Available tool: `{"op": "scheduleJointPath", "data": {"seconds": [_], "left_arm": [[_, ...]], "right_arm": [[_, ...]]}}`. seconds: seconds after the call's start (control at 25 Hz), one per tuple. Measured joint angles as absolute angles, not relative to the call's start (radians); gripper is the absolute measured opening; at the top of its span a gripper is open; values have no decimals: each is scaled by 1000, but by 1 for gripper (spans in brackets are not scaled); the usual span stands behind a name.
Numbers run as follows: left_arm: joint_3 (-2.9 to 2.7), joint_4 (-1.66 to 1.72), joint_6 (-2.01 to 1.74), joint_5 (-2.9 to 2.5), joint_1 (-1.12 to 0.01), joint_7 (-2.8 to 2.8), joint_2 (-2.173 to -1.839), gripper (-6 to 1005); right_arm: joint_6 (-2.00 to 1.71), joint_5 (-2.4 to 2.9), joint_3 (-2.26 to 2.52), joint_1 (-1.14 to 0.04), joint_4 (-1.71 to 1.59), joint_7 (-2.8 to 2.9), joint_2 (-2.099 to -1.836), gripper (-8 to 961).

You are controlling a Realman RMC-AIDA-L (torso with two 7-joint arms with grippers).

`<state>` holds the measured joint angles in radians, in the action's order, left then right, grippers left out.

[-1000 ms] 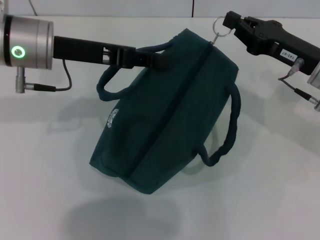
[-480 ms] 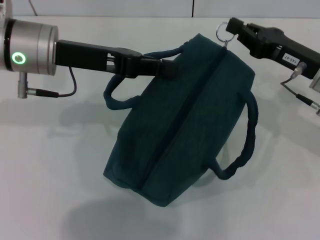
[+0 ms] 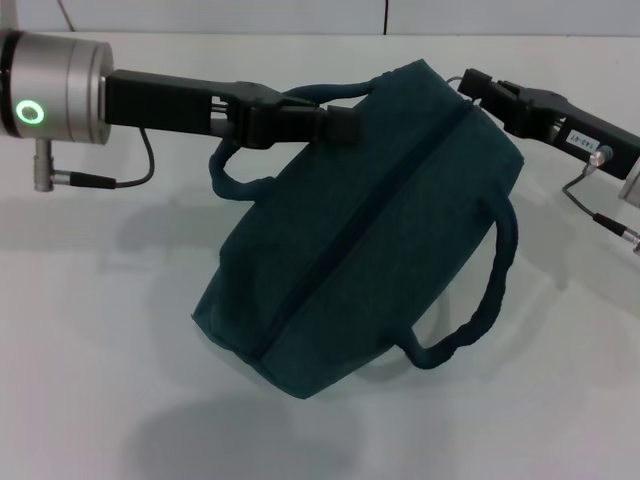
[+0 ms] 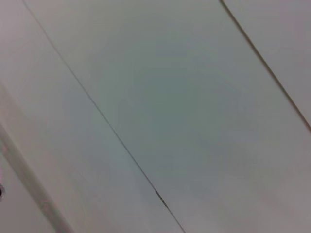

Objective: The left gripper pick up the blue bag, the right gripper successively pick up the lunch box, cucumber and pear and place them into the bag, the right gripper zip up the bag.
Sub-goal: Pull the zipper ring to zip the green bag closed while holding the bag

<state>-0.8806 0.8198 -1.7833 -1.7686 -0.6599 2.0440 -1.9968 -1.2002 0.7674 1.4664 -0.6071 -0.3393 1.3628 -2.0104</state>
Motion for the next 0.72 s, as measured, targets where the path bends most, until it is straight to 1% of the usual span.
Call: {"op": "scheduleJointPath", "data": {"seconds": [0.48, 0.6, 0.72], "left_arm": [[-879, 816, -1808, -1700, -644, 2011, -1988, 74], [-870, 813, -1804, -1697, -643, 2010, -1989, 75], [-831, 813, -1785, -1699, -641, 2007, -1998, 77]], "right_arm": [[-1186, 760, 1466, -600, -336, 1379, -2017, 11], [-1195, 753, 1467, -597, -336, 1379, -2017, 11], [-1214, 752, 1468, -595, -336, 1380, -2014, 11]]}}
